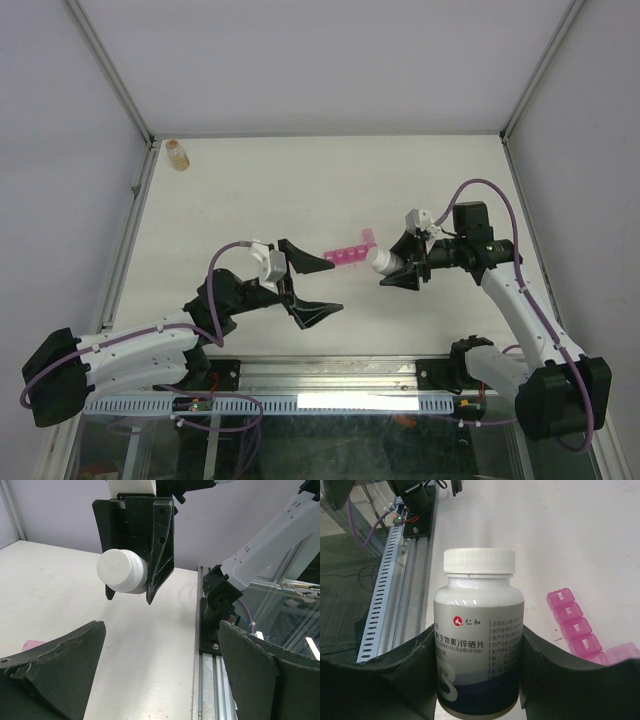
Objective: Sort the pills into containers
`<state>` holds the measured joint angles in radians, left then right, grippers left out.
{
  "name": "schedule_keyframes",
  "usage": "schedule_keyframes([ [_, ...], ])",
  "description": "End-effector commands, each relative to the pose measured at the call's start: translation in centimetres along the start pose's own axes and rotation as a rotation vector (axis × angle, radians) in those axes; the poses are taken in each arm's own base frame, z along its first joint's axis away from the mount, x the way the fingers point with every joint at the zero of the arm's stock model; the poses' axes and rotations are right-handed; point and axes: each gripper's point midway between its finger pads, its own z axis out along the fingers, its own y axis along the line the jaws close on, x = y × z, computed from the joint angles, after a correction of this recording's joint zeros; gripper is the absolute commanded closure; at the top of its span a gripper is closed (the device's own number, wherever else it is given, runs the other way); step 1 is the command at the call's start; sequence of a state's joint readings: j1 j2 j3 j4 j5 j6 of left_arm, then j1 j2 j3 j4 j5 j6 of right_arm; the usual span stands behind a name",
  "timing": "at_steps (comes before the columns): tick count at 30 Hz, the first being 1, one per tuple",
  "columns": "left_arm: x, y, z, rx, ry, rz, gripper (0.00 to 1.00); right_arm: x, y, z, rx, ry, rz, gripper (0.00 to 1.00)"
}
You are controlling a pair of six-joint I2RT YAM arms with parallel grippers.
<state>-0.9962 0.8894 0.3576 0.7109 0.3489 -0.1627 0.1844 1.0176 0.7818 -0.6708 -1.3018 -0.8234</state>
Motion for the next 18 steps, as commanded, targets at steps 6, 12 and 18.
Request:
schedule_keyframes([
  [6,-0.8,-0.7,1.9,0.093,0.012,0.146,0.01,-1.1,-0.7,-0.3,0.021,0.008,-0.046,1.00],
  [12,0.3,0.5,4.1,0.107,0.079,0.210,0.01,-0.7,-0.4,-0.1,0.006,0.015,-0.083,1.00],
  [18,0.3,2.5,6.4,0.046,0.101,0.212,0.08,-0.1,0.3,0.4,-0.024,0.036,-0.133,1.00],
])
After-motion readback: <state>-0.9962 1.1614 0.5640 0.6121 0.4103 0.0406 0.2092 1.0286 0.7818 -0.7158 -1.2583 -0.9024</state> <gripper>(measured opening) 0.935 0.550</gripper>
